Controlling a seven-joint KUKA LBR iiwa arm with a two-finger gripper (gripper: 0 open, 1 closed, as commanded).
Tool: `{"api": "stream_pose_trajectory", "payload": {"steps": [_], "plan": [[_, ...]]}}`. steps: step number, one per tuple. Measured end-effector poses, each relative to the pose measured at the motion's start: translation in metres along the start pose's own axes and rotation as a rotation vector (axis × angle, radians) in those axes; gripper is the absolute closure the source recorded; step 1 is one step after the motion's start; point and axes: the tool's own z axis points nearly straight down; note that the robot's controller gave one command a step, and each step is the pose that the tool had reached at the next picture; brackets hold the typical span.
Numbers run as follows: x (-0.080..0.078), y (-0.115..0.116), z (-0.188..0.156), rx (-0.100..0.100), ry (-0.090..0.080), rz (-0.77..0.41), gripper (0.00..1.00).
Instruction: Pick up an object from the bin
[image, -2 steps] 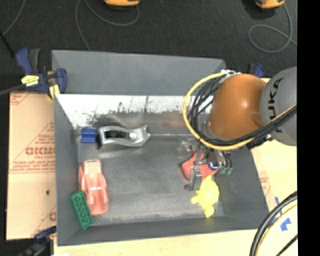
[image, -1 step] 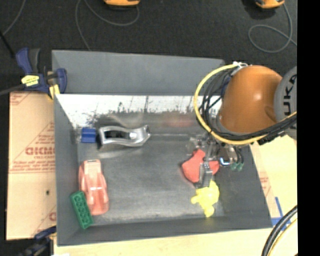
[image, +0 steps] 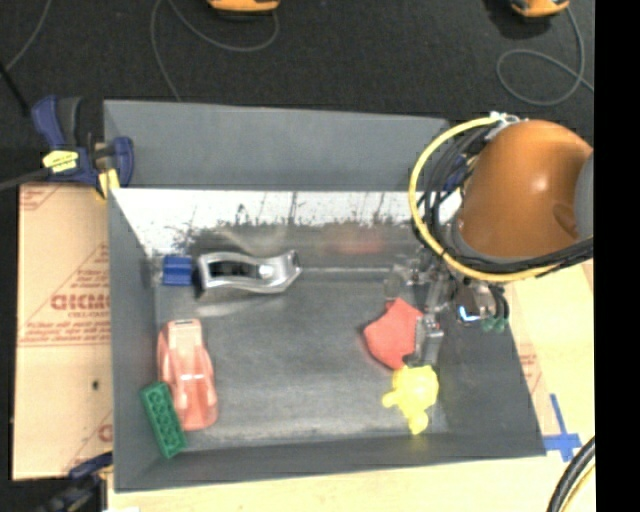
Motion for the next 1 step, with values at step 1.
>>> {"api": "stream_pose_trajectory", "payload": {"steps": [1], "plan": [[-0.0125, -0.013, 0.0615, -0.001, 0.012, 0.019, 0.0]]}}
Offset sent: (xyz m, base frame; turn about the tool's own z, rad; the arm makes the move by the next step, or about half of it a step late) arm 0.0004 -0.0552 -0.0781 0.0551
